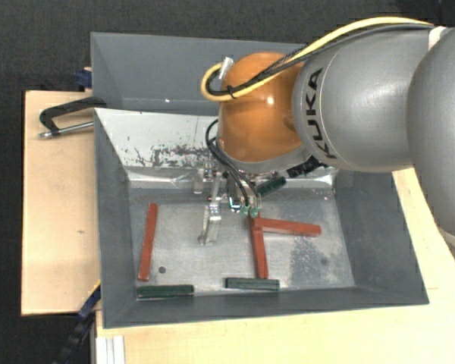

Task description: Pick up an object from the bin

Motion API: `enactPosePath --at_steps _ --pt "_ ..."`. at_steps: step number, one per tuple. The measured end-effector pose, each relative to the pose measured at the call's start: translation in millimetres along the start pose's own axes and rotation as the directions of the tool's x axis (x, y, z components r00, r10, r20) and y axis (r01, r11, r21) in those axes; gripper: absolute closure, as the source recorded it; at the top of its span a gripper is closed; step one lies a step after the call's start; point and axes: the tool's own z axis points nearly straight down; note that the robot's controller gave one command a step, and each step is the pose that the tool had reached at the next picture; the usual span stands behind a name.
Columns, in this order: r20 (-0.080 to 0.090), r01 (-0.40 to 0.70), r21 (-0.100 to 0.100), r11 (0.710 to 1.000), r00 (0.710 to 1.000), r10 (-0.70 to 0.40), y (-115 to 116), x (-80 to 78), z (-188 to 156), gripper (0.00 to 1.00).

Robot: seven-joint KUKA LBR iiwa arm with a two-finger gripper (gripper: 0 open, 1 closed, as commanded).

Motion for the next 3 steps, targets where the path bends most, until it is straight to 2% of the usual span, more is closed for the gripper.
enactPosePath --at_steps 1,2,3 --pt "0.008 -0.001 -0.001 1.0 1.0 0.002 -0.6 -1.9 -4.6 0.0" --pt "0.016 0.057 -0.002 0.998 0.998 -0.057 -10.7 13.5 27.9 0.0" --pt "0.004 0.253 0.002 0.967 0.967 -0.253 -6.4 20.5 53.0 0.0"
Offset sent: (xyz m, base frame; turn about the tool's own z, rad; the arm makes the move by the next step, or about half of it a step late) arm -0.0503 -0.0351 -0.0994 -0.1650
